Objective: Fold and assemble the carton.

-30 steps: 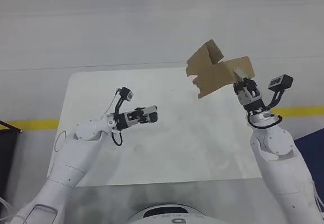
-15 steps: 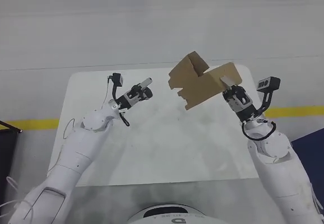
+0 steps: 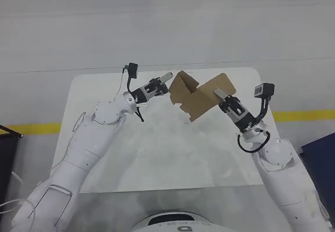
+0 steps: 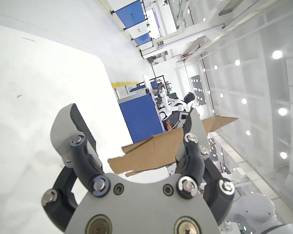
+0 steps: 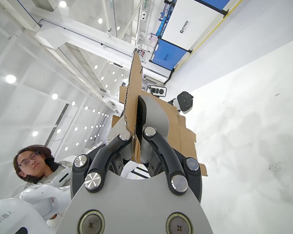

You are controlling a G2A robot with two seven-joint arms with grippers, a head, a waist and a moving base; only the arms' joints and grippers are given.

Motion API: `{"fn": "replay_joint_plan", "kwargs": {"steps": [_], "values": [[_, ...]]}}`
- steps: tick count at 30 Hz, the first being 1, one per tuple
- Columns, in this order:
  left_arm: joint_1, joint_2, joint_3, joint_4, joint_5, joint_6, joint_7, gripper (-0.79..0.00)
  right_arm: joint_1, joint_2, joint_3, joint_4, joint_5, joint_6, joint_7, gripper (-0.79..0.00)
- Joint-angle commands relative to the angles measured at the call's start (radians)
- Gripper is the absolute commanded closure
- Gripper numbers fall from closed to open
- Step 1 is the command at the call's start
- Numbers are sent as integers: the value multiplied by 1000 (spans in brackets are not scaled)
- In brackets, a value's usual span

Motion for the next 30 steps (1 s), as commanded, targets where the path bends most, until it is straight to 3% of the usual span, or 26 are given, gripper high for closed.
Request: {"fn": "replay_joint_plan", "kwargs": {"steps": [1, 20, 27, 28, 30], "values": [[2, -2, -3, 7, -11, 12, 0, -785, -4, -1, -2, -8, -24, -8, -6, 0], [-15, -5, -29, 14, -6, 112, -97, -785, -24, -10, -17, -52, -230, 50, -120, 0], [-3, -3, -37, -5, -5, 114, -143, -720, -21, -18, -38, -65, -360, 98, -221, 0], [0, -3, -36, -9, -5, 117, -150, -662, -17, -19, -44, -63, -379, 112, -235, 0], [5, -3, -36, -15, -6, 119, -155, -640, -10, -23, -57, -61, -404, 130, -253, 0]]}}
